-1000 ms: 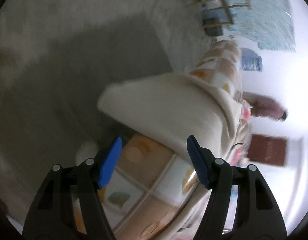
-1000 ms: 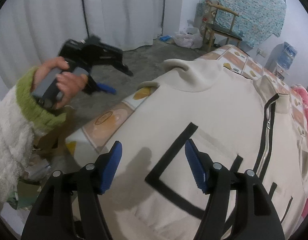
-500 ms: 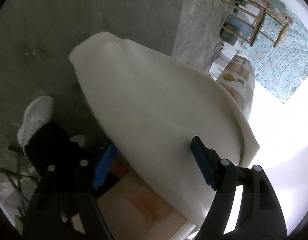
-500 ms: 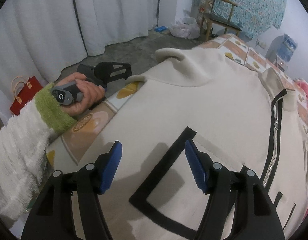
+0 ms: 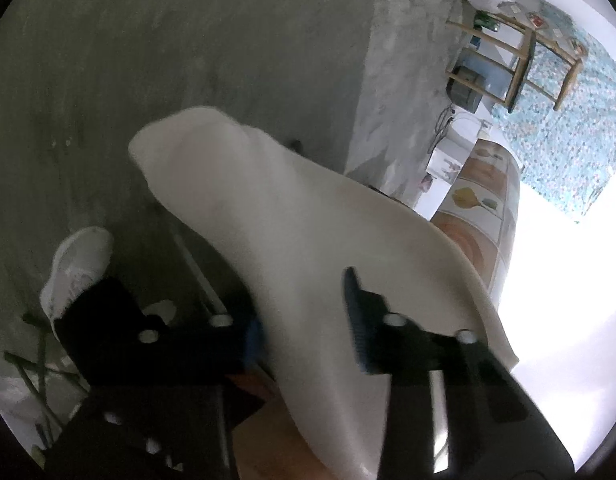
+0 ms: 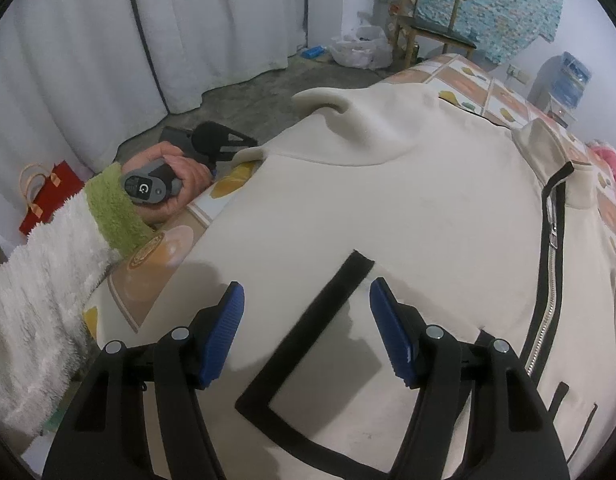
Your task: Fold large clothes
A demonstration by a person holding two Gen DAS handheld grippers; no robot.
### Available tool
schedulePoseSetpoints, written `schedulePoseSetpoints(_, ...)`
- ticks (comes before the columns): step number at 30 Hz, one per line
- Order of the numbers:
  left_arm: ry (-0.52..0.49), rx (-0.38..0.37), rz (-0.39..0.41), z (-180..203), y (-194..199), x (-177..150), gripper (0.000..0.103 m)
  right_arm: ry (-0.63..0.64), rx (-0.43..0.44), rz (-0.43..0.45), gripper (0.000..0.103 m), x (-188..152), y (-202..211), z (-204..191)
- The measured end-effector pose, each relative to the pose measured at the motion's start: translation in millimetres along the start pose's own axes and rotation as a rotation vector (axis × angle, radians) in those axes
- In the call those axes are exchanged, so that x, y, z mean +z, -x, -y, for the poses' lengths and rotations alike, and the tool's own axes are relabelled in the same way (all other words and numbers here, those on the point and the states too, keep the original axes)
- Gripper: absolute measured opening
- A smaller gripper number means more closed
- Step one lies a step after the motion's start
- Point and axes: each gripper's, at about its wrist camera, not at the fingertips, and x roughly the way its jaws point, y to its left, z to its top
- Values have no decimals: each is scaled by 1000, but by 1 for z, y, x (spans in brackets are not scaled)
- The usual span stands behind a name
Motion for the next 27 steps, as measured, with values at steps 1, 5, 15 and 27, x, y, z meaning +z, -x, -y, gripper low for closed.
schedulePoseSetpoints(1,-11,17,13,3,5,1,17,-7,-3,3,64,-1,2,1)
schedulePoseSetpoints(5,-39,79,140,18,36,-3,8,-20,-14,20,64,-6,12,4)
schedulePoseSetpoints(15,-907,487,918,211,120,-203,6,-114,-24,96,64,-38,59,29)
schedulePoseSetpoints(27,-1811,573,585,197,-55,-467,27,-354,-224,165,64,-139,143,112)
